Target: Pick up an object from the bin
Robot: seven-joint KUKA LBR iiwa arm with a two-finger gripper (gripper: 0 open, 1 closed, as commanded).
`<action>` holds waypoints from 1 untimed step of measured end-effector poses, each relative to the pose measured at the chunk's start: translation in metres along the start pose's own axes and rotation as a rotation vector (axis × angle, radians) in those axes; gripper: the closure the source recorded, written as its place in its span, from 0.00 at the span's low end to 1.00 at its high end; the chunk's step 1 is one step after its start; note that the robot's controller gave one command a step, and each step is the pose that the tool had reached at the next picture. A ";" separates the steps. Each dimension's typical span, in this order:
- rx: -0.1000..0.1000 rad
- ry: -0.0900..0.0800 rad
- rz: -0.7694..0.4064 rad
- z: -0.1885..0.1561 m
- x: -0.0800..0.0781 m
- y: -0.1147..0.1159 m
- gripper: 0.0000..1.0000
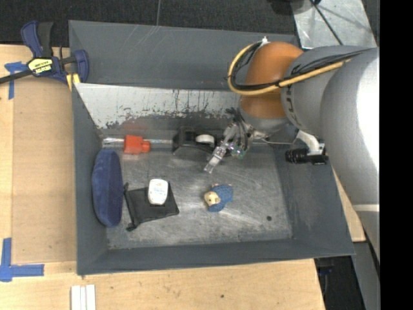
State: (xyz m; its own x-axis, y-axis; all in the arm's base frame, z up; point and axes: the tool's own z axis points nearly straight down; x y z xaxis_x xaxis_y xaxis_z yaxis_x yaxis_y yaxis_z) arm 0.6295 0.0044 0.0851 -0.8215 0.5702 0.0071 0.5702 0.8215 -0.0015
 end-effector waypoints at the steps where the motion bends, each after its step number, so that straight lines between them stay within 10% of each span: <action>1: -0.001 -0.013 -0.004 -0.001 -0.003 -0.001 1.00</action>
Offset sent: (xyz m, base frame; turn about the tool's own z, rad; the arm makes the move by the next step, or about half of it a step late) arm 0.0000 0.0000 0.0000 0.0000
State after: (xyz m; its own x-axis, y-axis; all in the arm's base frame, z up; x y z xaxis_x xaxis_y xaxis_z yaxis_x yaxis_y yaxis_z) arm 0.6317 0.0020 0.0857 -0.8237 0.5669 -0.0055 0.5669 0.8238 -0.0004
